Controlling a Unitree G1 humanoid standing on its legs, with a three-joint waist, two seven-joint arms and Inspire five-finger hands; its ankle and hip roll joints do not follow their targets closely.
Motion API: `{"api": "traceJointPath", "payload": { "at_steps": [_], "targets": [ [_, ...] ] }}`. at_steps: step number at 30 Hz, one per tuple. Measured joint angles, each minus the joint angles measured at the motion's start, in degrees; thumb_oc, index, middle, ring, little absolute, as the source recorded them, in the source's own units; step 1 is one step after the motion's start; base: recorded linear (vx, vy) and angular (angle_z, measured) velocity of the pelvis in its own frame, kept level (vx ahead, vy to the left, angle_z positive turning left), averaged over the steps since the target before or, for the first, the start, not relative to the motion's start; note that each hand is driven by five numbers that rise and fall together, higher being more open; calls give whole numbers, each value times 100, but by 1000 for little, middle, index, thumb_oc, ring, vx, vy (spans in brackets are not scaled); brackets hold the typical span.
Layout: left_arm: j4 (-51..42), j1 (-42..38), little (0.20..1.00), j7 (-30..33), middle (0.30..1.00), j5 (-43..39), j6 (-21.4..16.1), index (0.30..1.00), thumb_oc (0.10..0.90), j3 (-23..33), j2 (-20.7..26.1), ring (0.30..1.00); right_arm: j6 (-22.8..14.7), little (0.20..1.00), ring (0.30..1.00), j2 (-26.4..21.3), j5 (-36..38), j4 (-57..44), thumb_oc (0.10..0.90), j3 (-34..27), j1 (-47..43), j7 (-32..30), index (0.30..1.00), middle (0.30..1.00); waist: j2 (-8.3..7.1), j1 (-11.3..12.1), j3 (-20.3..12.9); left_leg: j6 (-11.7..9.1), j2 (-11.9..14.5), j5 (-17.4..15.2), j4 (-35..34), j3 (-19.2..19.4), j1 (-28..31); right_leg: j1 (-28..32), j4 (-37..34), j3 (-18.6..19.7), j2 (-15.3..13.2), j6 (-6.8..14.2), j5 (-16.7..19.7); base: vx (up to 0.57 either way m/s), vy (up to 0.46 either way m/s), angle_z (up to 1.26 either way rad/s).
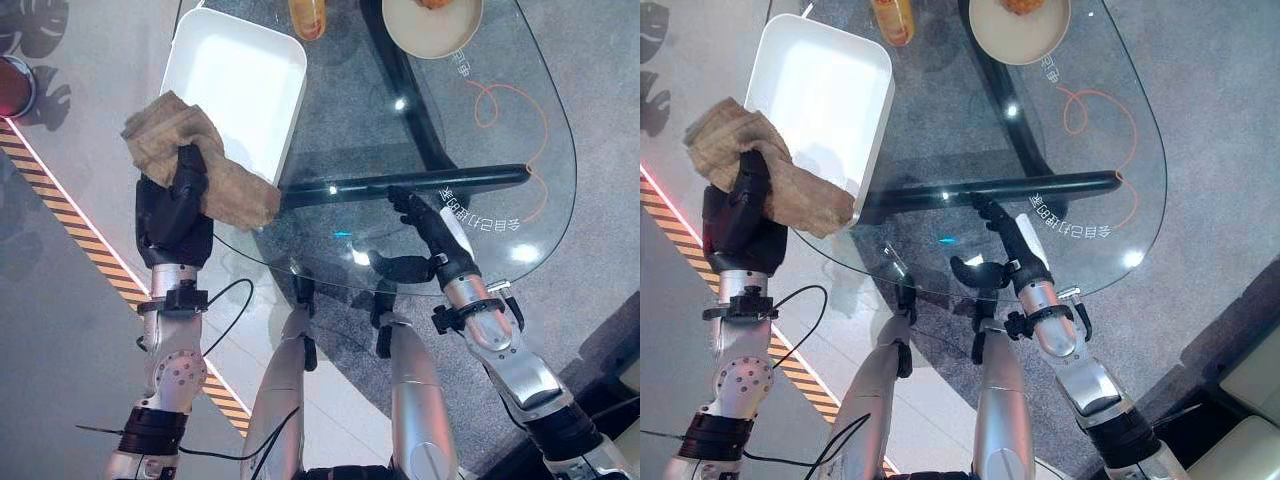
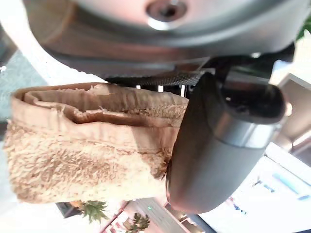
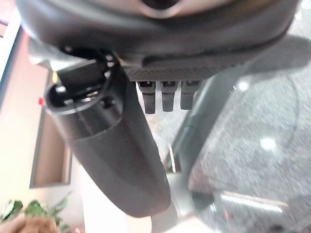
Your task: Wipe the table with a cloth and put it in the basket.
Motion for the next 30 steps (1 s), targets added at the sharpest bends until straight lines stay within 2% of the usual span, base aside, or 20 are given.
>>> {"api": "traceJointPath", "payload": {
  "at_steps": [4,8,11,15,18,21,30],
  "targets": [
    [0,-133,200,479,300,492,-28,300,100,4,19,300,161,900,900,-5,0,0,800,3,-99,38,900,900,8,34,-2,-24,4,-20,24,47,-76,-137,93,72,6,-14,-14,35,81,-6],
    [39,-402,200,855,300,587,-171,300,100,5,32,300,406,900,900,-29,26,162,800,55,-355,40,900,900,16,33,0,-27,15,-25,104,65,-252,-318,152,104,13,-25,-14,34,79,-2],
    [67,-697,200,1333,300,1000,-235,300,100,4,145,300,663,900,900,-113,182,205,800,195,-526,51,900,900,17,22,0,-17,13,-32,181,67,-406,-451,190,116,7,-29,-11,36,98,1],
    [381,-1077,200,1981,300,1788,-244,300,100,-1,450,300,857,900,900,-210,468,310,800,464,-714,83,900,900,18,18,0,-8,7,-27,241,82,-528,-582,255,120,-3,-30,-11,25,87,-1],
    [729,-1314,200,2591,300,2887,-213,300,100,-21,858,300,1017,900,900,-258,670,332,800,563,-850,160,900,900,18,-33,0,-9,12,-30,328,89,-714,-749,302,131,-3,-34,-8,25,72,-1],
    [1005,-1501,200,2840,300,3343,-100,300,100,-54,1146,300,1091,900,900,-431,821,333,800,665,-923,183,900,900,18,-77,0,-8,11,-29,348,98,-822,-865,328,142,-6,-41,-2,20,53,-1],
    [1480,-2001,200,3714,300,3997,-61,300,100,-382,1183,300,1168,900,900,-651,1012,444,800,775,-1144,91,900,900,18,-95,-1,-11,28,-30,410,107,-1076,-1098,348,140,5,-53,8,2,9,-1]
  ]
}}
